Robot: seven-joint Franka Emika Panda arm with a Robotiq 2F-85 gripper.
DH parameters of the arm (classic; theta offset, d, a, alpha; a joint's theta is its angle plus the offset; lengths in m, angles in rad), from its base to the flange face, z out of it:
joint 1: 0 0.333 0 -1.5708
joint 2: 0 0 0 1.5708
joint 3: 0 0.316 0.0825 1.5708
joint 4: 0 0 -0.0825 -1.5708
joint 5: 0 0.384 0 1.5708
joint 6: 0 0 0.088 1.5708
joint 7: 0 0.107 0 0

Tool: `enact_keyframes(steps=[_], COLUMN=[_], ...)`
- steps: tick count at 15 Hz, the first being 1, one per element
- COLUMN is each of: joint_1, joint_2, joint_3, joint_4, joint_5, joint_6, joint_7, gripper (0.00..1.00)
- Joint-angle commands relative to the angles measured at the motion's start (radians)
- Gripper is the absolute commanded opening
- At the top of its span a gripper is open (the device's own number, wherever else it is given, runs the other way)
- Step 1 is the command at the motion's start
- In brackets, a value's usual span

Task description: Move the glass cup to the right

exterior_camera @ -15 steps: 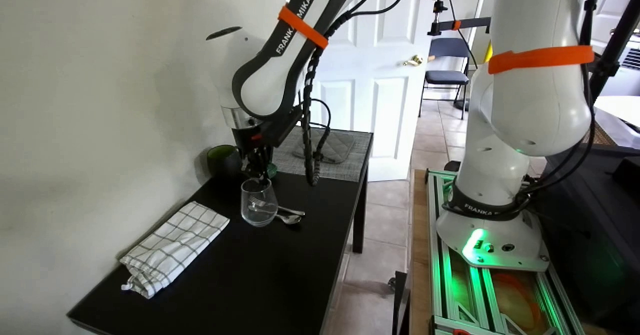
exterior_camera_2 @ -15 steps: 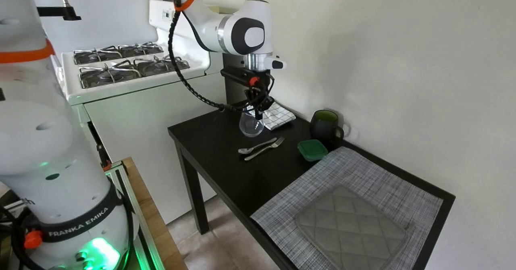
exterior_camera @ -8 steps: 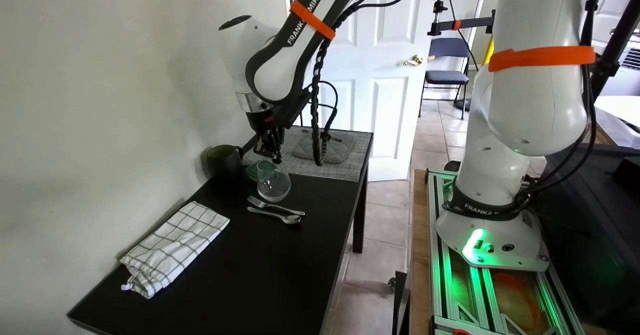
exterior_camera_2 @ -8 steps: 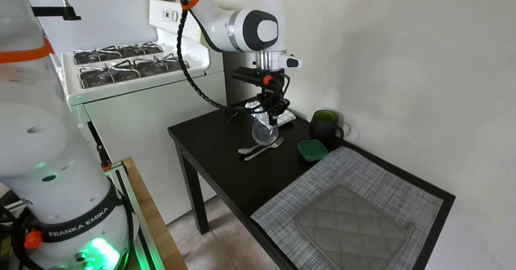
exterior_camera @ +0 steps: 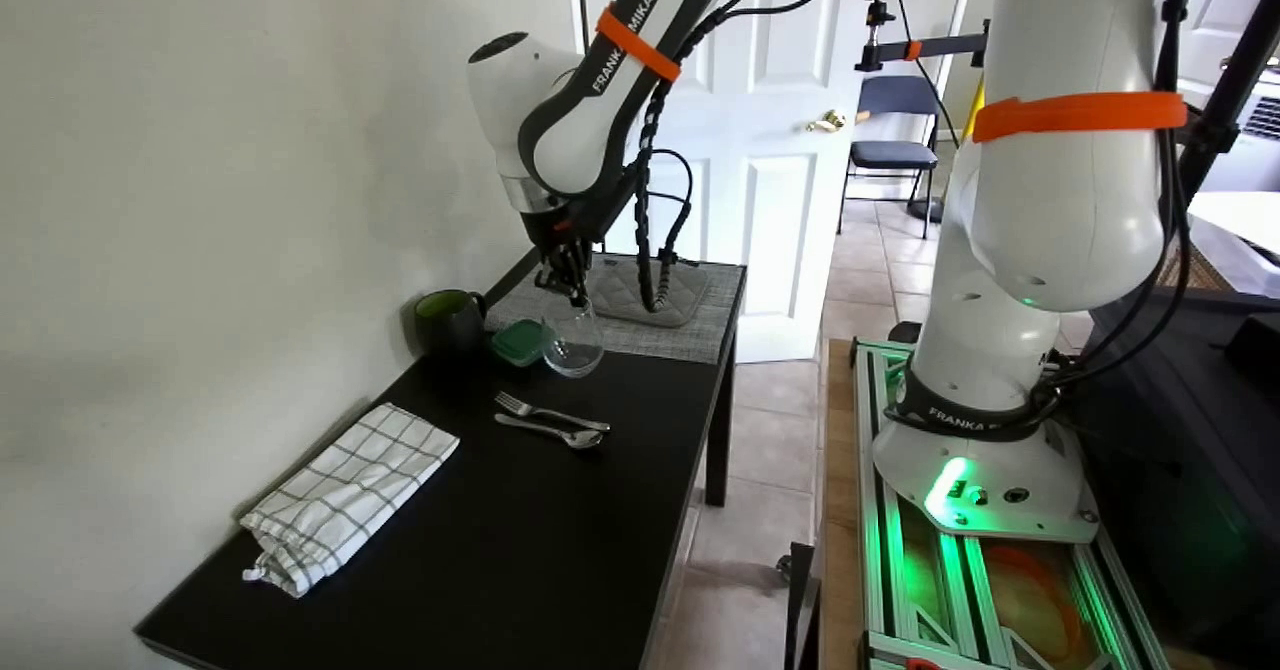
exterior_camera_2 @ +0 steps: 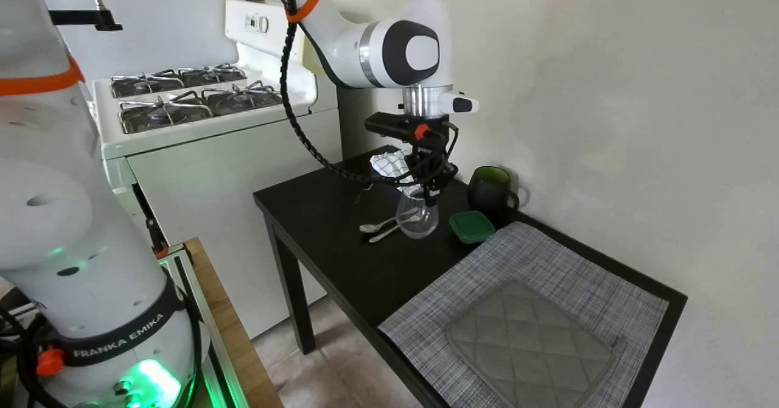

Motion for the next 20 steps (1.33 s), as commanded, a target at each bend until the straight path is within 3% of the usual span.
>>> enact_keyframes(steps=[1, 15, 16, 20], joint_1=[-0.008, -0.004, -0.004, -0.004], joint_2=[0.006, 0.075, 0.079, 0.078], joint_3=[-0.005, -0.018, -0.02, -0.023], joint_4=[-0.03, -0.046, -0.046, -0.047], joint_5=[-0.025, -0.011, -0.014, -0.011], joint_6=[0.022, 0.143, 0.148, 0.153], joint_7=[0.024, 0.034, 0.035, 0.032], gripper=[0.01, 0.01, 0.26, 0.52])
